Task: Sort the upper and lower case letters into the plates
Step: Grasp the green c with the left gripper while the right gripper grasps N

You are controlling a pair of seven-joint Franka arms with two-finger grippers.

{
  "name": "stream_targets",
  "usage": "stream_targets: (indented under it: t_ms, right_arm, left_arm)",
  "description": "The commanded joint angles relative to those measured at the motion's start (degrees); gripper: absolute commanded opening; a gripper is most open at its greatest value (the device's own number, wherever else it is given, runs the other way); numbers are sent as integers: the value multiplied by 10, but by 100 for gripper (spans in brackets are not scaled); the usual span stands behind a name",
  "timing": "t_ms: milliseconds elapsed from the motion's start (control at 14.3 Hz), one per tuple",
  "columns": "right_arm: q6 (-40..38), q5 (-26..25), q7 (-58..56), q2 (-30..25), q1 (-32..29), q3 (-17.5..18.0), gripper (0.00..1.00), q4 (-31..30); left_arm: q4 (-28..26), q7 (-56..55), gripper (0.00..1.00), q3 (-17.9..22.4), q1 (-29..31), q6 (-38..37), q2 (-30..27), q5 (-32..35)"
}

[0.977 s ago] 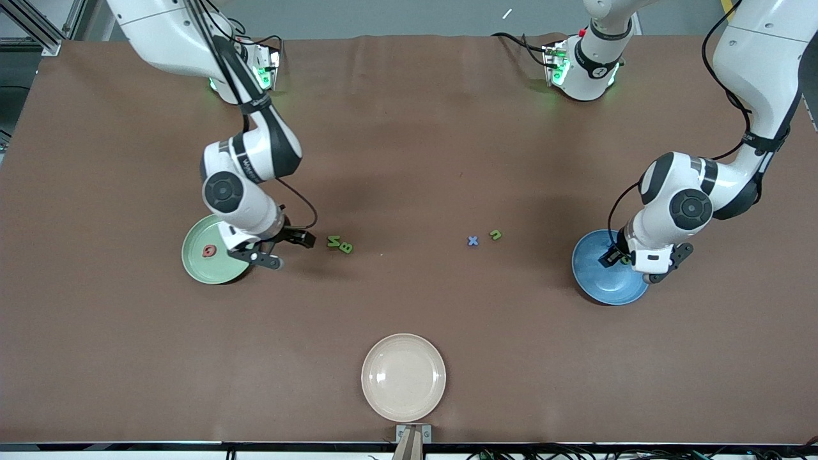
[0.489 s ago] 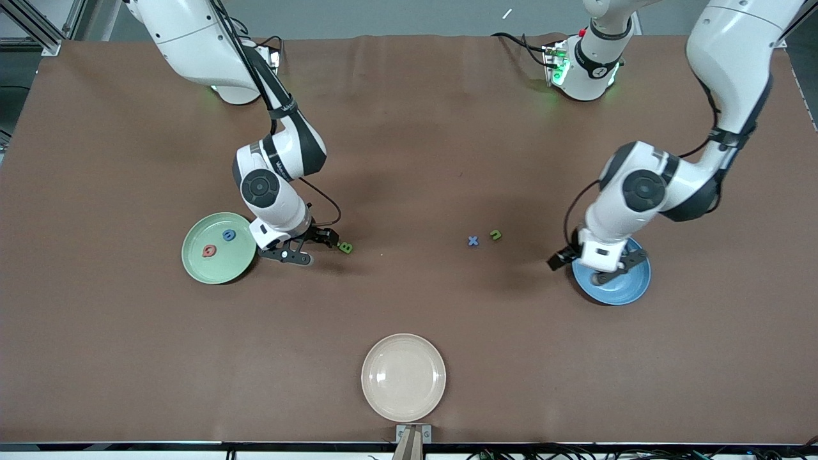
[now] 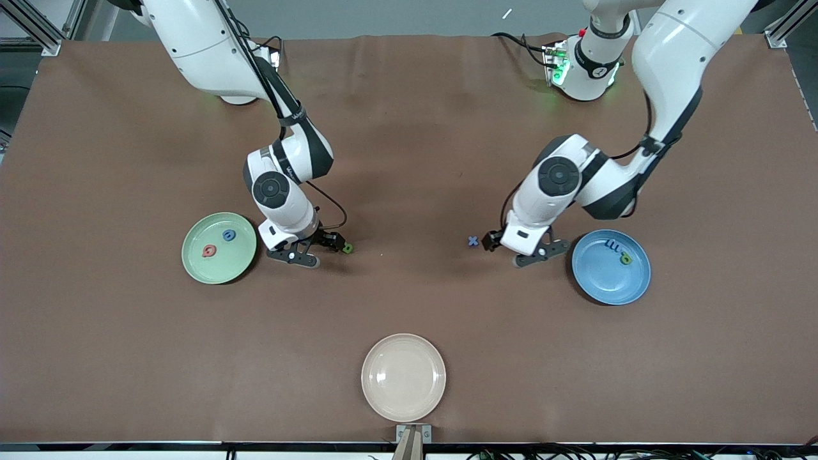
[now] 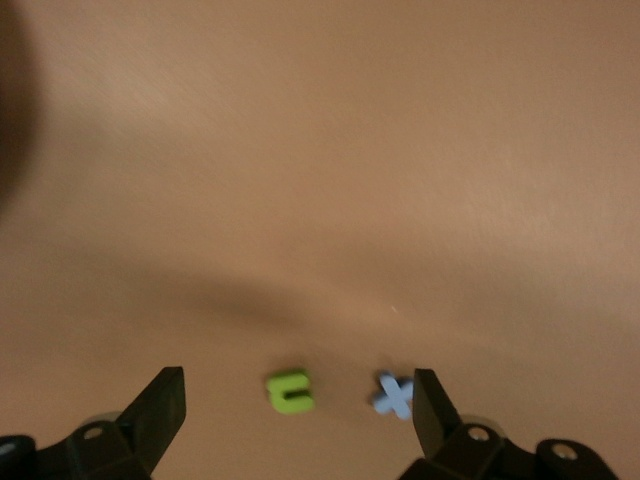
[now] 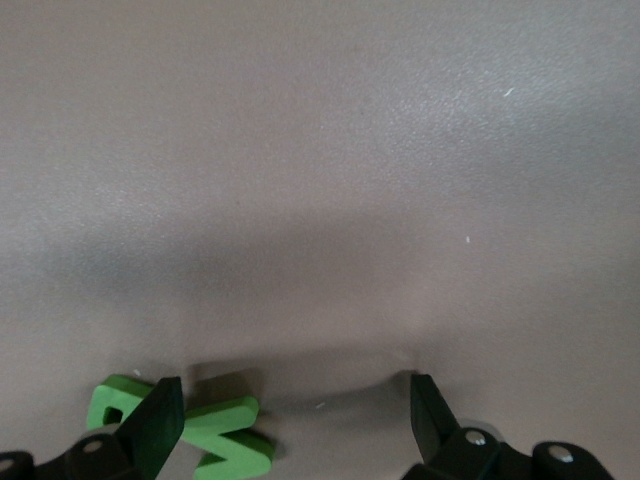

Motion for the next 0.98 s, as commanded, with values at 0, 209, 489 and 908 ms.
stream_targets:
  t_ms: [0,209,489,908]
  right_arm:
    - [9,5,12,6,11,-5,100,1]
    - [9,5,29,6,19,-5,100,0]
    - [13,5,32,10,22,-5,100,1]
    - [12,-4,17,9,12,-12,100,1]
  left_arm:
    - [7,-18,99,3,-9,-6,17,10]
    - [-16,-32,99,4,-8,-3,20,11]
    - [-25,-41,95,4,-8,-1,31,19]
    - [-18,-106,87,5,-4,1,62,91]
